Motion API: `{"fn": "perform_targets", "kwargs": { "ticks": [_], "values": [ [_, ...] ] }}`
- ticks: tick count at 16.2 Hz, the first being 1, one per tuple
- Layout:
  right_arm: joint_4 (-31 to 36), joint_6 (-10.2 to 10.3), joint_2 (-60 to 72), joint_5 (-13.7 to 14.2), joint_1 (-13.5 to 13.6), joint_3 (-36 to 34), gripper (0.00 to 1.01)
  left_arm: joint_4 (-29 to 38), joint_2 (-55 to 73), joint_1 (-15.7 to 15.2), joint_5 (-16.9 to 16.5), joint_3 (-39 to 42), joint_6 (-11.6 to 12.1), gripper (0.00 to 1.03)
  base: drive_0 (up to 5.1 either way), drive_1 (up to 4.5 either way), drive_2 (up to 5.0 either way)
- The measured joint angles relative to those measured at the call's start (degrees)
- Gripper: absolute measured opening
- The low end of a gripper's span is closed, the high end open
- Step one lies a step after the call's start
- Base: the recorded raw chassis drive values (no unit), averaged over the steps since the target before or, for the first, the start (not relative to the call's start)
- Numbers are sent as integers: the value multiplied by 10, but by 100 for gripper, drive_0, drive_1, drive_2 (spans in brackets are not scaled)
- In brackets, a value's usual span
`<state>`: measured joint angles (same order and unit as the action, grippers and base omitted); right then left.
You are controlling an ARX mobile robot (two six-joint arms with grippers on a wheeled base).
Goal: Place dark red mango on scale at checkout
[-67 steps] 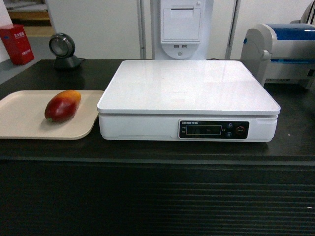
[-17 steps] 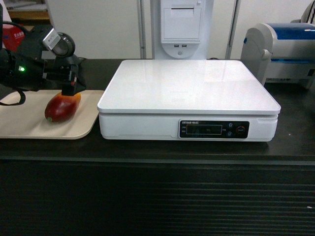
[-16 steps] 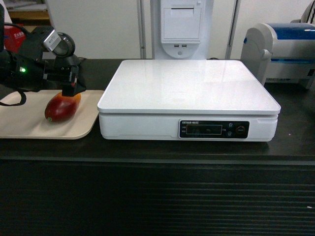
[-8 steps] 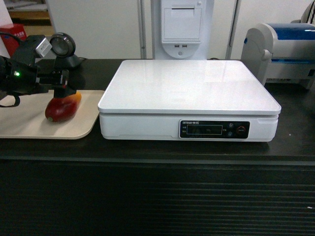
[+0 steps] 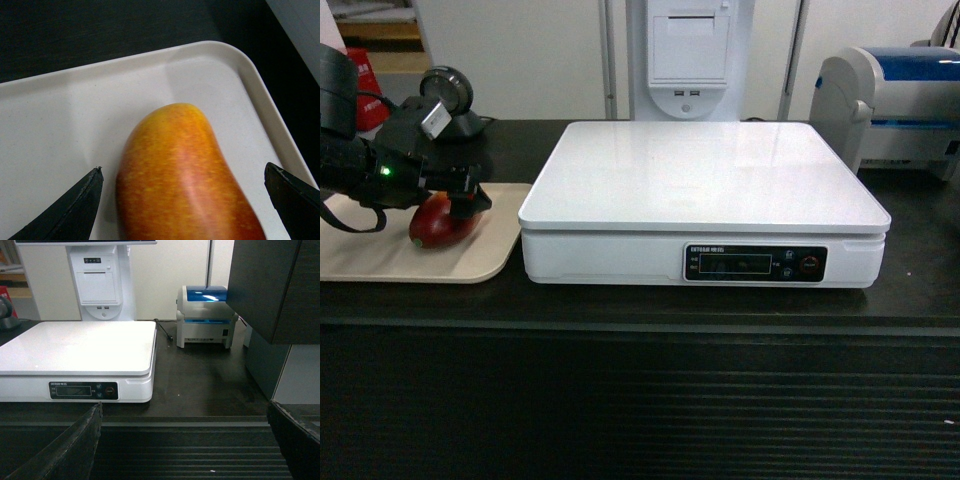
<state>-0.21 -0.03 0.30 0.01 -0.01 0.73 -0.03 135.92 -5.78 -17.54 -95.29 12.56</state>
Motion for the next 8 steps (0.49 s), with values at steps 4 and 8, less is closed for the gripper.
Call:
{"fn": "perform_targets", "kwargs": {
  "ticks": [4,8],
  "values": [
    [0,0,0,0,0,0,98,-8,25,1,14,-23,14,98,0,0,0],
    [0,0,0,0,0,0,98,-7,40,3,26,-41,30,95,0,0,0]
  ]
}}
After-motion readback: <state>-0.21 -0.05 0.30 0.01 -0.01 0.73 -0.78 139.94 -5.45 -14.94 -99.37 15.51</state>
